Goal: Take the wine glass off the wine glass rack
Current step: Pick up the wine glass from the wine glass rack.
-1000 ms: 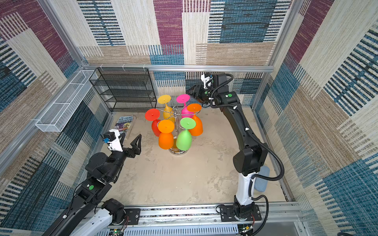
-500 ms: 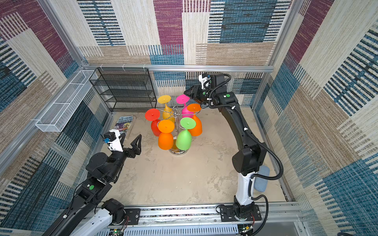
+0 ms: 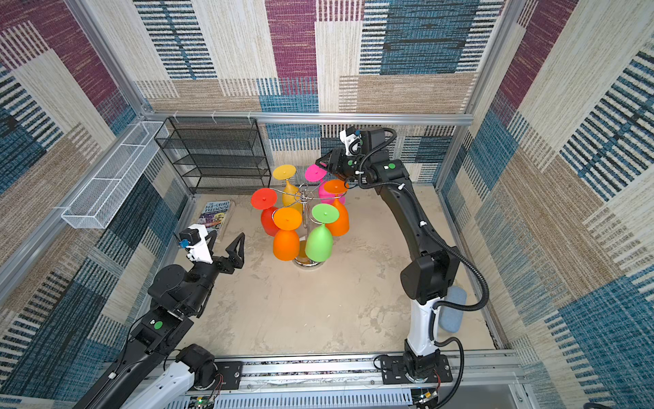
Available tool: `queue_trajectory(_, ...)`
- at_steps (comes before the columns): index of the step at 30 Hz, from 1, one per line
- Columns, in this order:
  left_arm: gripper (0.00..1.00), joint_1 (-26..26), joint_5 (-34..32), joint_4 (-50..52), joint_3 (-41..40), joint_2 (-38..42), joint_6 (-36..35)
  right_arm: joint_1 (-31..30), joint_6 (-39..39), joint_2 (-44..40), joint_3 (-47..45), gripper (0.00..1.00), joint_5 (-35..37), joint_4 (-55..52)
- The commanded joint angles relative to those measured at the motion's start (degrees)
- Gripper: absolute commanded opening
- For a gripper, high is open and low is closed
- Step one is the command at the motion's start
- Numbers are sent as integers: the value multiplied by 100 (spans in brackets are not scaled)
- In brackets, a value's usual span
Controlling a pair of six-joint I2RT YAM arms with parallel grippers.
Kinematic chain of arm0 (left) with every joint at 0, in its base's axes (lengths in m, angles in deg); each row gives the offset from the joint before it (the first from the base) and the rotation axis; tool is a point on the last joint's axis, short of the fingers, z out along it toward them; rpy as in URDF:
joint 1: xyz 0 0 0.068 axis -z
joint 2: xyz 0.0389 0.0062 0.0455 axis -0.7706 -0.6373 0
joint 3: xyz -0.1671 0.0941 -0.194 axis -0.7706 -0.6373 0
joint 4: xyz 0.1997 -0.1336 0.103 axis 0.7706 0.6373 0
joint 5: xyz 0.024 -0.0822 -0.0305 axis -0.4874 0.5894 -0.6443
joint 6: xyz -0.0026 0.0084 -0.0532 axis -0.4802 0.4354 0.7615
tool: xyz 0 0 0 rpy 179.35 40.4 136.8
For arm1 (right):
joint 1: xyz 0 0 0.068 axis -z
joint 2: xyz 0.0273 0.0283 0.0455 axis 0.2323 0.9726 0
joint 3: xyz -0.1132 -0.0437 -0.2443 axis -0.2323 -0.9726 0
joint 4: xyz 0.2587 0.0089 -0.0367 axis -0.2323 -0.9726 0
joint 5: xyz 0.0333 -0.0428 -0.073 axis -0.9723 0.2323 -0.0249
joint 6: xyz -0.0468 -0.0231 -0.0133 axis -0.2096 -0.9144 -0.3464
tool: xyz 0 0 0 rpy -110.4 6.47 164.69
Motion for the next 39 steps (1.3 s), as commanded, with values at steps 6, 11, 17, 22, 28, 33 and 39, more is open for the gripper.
queue_trajectory(6,91,-4,-61,-48,-16,25,-134,-13,-73,-7,-114,39,94,-238)
queue_trajectory(11,91,0,-87,-53,-33,62,-128,-13,-42,-33,-232,30,102,-180)
queue_trajectory(17,91,-4,-87,-48,-34,73,-128,-15,-41,-43,-268,15,160,-181)
queue_trajectory(22,91,-4,-80,-49,-59,109,-120,-15,-29,-115,-321,11,261,-137)
queue_trajectory(28,91,-4,-114,-54,-121,157,-110,1,46,-168,-321,0,161,-55)
queue_trajectory(33,91,-2,-87,-48,-104,161,-119,62,205,-244,-511,0,-93,198)
queue_trajectory(39,91,5,-71,-48,-104,148,-119,231,606,-570,-1130,0,-539,929)
